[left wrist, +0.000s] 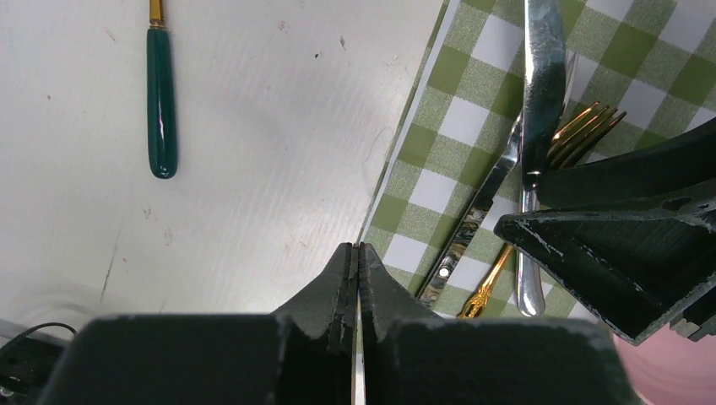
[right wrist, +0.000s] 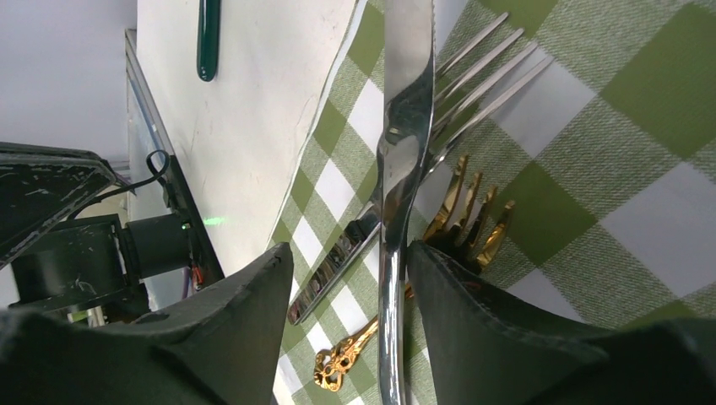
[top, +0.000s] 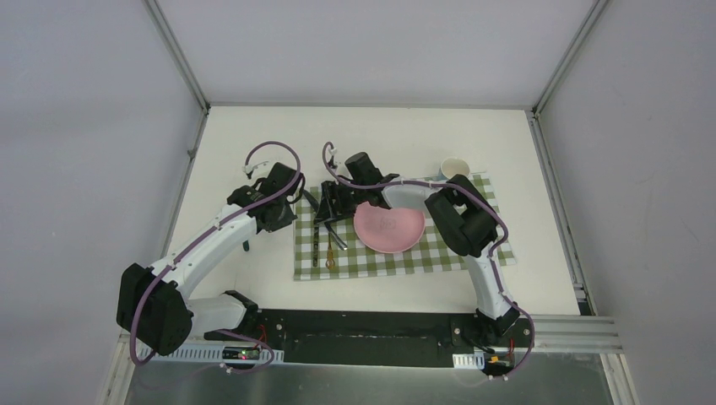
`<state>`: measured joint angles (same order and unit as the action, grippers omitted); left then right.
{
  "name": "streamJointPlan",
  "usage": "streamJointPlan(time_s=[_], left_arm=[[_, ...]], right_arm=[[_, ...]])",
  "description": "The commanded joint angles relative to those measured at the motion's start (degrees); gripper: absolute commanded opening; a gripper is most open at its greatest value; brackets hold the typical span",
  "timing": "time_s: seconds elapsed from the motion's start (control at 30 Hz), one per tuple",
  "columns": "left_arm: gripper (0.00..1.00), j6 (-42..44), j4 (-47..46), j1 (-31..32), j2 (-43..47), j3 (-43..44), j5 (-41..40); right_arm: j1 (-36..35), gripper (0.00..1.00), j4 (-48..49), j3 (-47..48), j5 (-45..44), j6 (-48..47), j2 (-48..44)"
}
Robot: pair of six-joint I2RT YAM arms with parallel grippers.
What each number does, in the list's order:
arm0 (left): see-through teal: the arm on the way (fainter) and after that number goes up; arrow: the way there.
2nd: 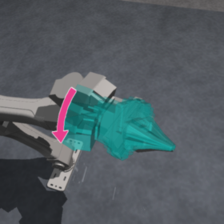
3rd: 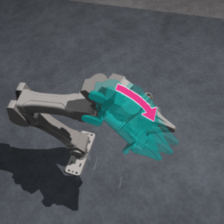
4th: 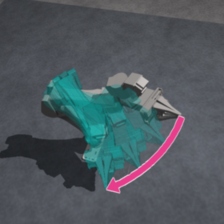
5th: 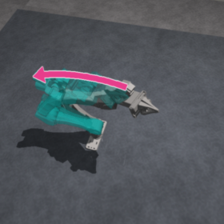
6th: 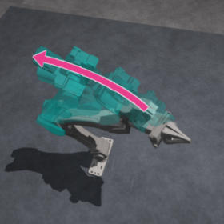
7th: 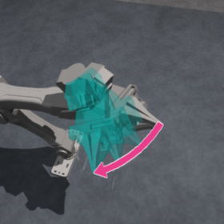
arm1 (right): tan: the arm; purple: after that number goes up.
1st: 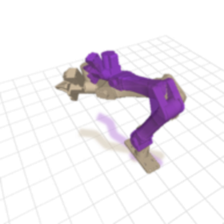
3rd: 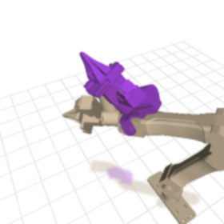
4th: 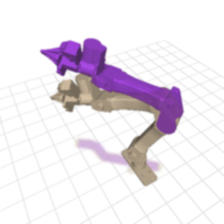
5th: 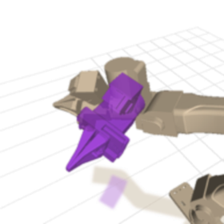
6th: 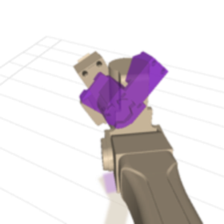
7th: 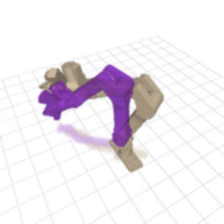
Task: Set the dinner table for one person
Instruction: Place the knife on the napkin.
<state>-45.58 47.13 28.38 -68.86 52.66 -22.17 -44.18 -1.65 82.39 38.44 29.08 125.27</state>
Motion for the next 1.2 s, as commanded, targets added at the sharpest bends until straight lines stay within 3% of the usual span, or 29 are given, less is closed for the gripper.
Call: streamJointPlan(time_s=[0.0,0.3,0.33,0.37,1.17], left_arm=[[0.0,0.99,-0.42,-0.7,1.58,-0.24,0.09],[0.0,1.28,-0.47,-0.78,1.63,-0.03,0.14],[0.0,1.3,-0.45,-0.83,1.66,0.02,0.13],[0.0,1.35,-0.43,-0.87,1.71,0.06,0.12],[0.0,1.73,-1.61,-1.31,0.53,0.01,1.01]], right_arm=[[-0.35,0.59,-1.86,1.98,0.53,-1.09,0.1],[-0.31,0.59,-1.6,2.25,0.53,-1.09,0.23],[-0.34,0.14,-1.67,2.29,0.81,-0.93,0.23],[-0.34,0.01,-1.76,2.32,0.77,-0.83,0.28],[0.23,0.0,-8.01,4.17,-1.34,-3.64,-5.36]])
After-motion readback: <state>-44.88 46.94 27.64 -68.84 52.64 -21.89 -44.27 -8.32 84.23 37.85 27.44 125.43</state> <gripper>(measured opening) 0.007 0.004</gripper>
